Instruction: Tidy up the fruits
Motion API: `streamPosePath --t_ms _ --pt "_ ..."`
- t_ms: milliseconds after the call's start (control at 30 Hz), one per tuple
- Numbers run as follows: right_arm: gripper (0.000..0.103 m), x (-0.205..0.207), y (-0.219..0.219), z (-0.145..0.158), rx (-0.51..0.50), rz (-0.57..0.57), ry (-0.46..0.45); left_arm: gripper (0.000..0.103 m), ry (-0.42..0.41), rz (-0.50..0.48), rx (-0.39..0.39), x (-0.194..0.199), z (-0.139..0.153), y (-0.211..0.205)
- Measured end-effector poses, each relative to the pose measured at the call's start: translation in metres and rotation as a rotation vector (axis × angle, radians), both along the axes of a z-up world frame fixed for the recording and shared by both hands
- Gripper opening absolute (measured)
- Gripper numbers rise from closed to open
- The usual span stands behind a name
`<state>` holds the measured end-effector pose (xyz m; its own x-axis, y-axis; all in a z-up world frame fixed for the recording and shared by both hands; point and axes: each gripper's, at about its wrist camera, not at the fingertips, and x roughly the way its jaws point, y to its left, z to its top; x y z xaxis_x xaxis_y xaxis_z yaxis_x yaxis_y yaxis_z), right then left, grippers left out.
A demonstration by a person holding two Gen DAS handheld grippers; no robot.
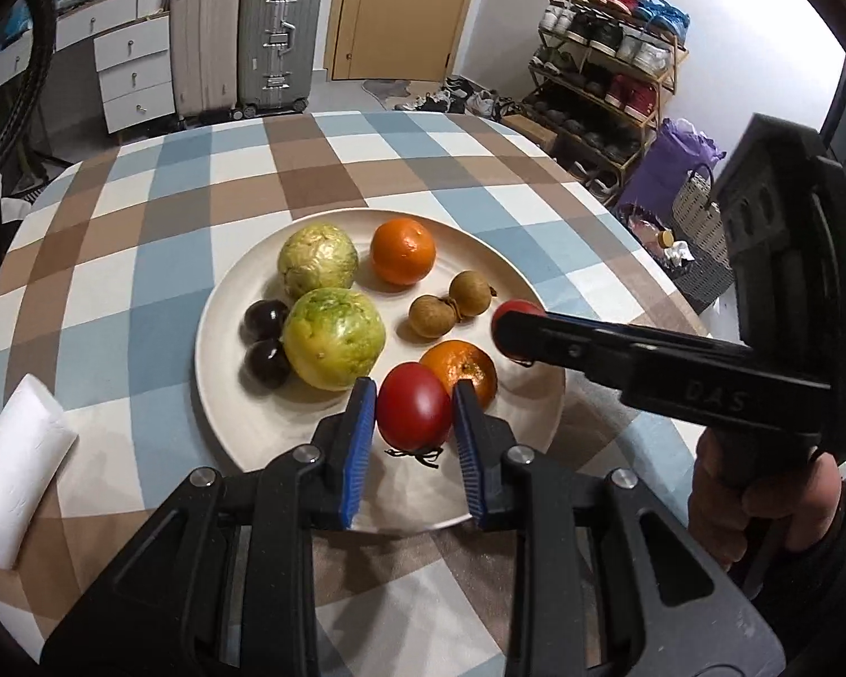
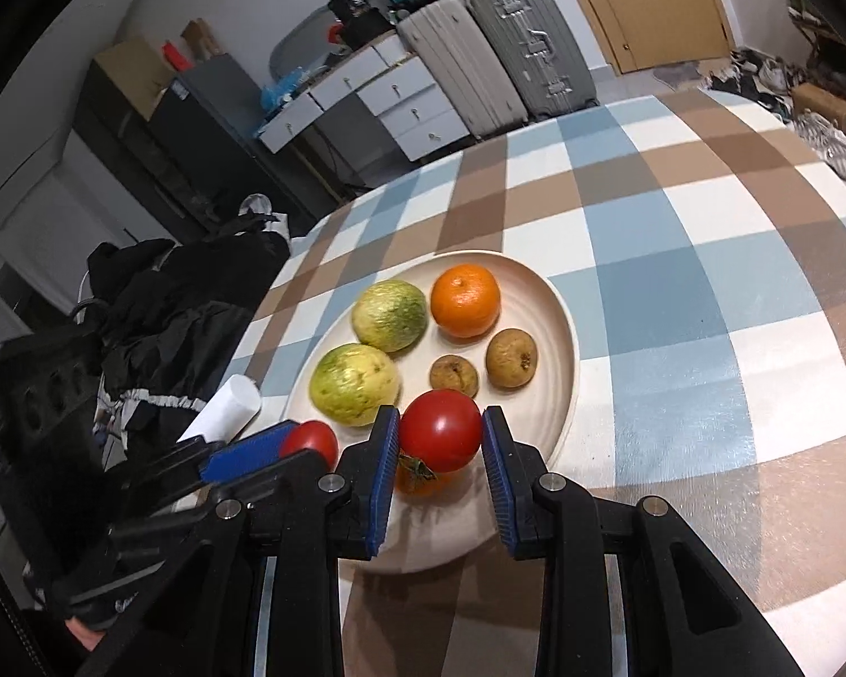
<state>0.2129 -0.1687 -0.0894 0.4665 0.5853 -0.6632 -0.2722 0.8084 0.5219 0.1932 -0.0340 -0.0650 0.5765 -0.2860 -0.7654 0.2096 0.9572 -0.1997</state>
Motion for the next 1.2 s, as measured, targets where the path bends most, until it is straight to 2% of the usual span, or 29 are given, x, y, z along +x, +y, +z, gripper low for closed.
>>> streamPosePath --t_ms 400,533,567,700,800,933,967,1067,1133,1200 --pt "0.031 0.013 0.0 -0.011 -0.012 -0.032 0.036 0.025 0.035 0.033 -0.008 0.01 -0.009 0.007" --pt "0.036 0.009 -0.002 -0.004 -0.005 -0.042 0.008 0.025 0.043 0.048 0.013 0.01 -0.007 0.008" --pt "0.04 0.008 -0.003 0.0 0.001 -0.043 -0.004 0.026 0.045 0.053 0.017 0.01 -0.006 0.009" --pt "0.041 -0.003 -0.006 0.015 -0.005 -0.033 -0.05 0.028 0.029 0.072 0.034 0.001 0.005 0.012" --pt "0.044 -0.013 -0.012 0.027 -0.007 -0.043 -0.078 0.036 -0.005 0.086 0.037 -0.01 0.019 0.015" --pt "0.055 -0.032 -0.025 0.046 0.005 -0.084 -0.127 0.055 -0.058 0.112 0.057 -0.031 0.043 0.019" --pt "0.058 -0.038 -0.029 0.052 0.006 -0.089 -0.142 0.063 -0.071 0.116 0.06 -0.035 0.049 0.02" --pt "0.076 -0.056 -0.037 0.072 0.006 -0.102 -0.199 0.08 -0.135 0.139 0.056 -0.053 0.073 0.024" --pt "0.08 -0.069 -0.041 0.087 0.015 -0.107 -0.247 0.085 -0.19 0.16 0.037 -0.065 0.09 0.028" --pt "0.094 -0.086 -0.043 0.104 0.027 -0.124 -0.313 0.085 -0.244 0.167 -0.001 -0.08 0.106 0.032"
